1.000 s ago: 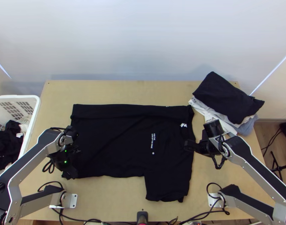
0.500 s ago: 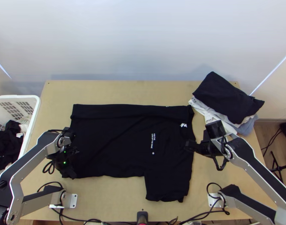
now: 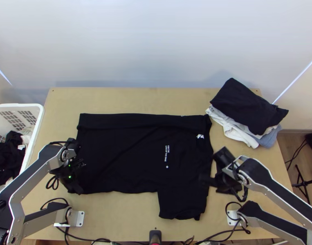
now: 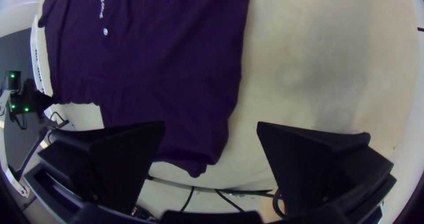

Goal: Fold the t-shirt

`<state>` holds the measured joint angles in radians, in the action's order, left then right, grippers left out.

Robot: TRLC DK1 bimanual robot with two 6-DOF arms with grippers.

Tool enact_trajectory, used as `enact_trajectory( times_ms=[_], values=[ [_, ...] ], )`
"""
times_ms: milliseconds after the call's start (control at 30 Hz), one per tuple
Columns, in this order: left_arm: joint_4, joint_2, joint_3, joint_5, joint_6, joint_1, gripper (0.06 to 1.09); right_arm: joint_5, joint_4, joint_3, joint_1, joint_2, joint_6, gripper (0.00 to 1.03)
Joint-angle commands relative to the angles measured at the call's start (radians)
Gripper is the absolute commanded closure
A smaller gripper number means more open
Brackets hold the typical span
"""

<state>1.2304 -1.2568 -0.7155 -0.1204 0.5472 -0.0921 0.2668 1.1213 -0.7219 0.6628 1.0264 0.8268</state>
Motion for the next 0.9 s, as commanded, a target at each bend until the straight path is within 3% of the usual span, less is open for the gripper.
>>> enact_trajectory(
  times_ms=[0, 133, 400, 867],
  values=[
    [-0.006, 0.007, -0.006, 0.011, 0.005, 0.003, 1.05, 0.032, 0.040, 0.056, 0.061, 0.012, -0.015, 0.09],
    [-0.005, 0.007, -0.007, 0.011, 0.003, 0.002, 1.05, 0.031, -0.006, 0.102, 0.052, 0.035, -0.077, 0.22],
    [-0.005, 0.005, -0.010, 0.013, -0.009, -0.011, 1.05, 0.031, -0.115, 0.116, -0.028, 0.100, -0.204, 0.57],
    [-0.005, 0.010, -0.016, 0.019, -0.006, -0.005, 1.05, 0.031, -0.202, 0.128, -0.057, 0.127, -0.272, 0.59]
  ],
)
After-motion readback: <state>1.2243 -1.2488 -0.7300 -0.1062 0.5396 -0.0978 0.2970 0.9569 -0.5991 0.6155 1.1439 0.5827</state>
